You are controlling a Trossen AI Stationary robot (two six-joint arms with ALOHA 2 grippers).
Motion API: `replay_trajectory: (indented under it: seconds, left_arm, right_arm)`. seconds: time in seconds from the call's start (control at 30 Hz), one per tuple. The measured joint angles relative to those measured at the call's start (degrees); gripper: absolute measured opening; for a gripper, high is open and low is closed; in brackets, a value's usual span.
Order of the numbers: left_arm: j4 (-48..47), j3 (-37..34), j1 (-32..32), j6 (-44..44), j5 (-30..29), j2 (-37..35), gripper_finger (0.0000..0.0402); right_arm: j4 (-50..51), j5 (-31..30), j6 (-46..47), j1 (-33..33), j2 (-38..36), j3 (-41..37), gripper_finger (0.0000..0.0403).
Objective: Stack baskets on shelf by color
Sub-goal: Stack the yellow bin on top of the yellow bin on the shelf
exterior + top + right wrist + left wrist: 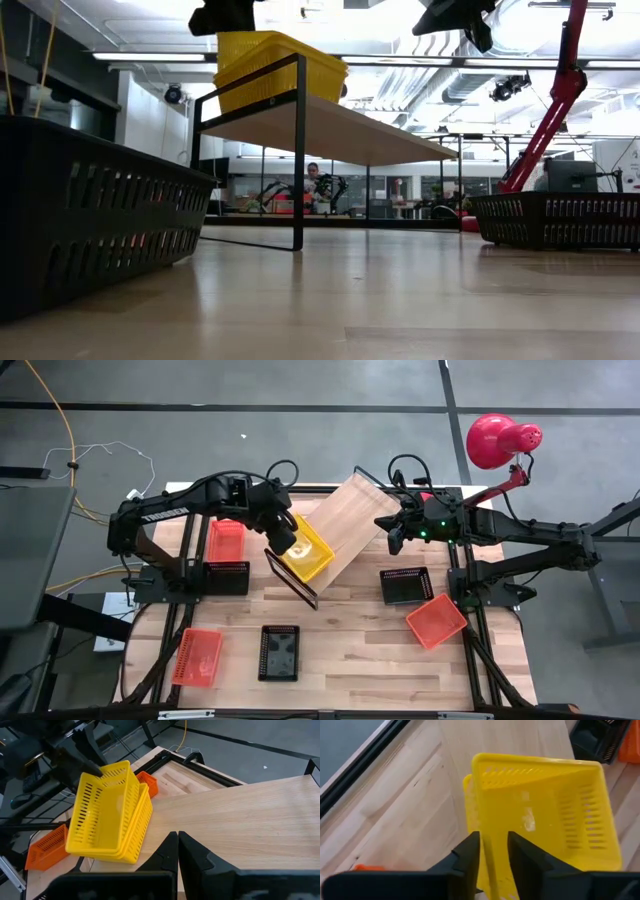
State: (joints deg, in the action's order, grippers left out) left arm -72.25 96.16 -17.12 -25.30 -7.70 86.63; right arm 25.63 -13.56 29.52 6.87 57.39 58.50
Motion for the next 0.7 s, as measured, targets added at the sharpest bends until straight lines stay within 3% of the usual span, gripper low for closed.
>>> replay_trajectory:
  seconds: [0.23,0.4,0.53,0.7]
  left_arm:
    - [0.0,5.3,-0.9,4.2,0.1,-0.4,0.0133]
    - [2.8,6.6,0.4,10.7,-2.3,-2.2,0.0109]
    - [14.6,-0.3,5.6,15.1,-9.6,-7.8,0.0021]
    - [32.3,-16.4,9.6,16.5,-15.8,-17.3,0.0006]
  right_arm:
    - [0.0,0.0,0.0,0.0,0.0,0.0,0.0]
    - [0.0,0.0,0.1,0.0,0.0,0.0,0.0]
    - [0.0,0.0,0.2,0.0,0.0,0.0,0.0]
    - [0.0,0.1,0.2,0.0,0.0,0.0,0.0]
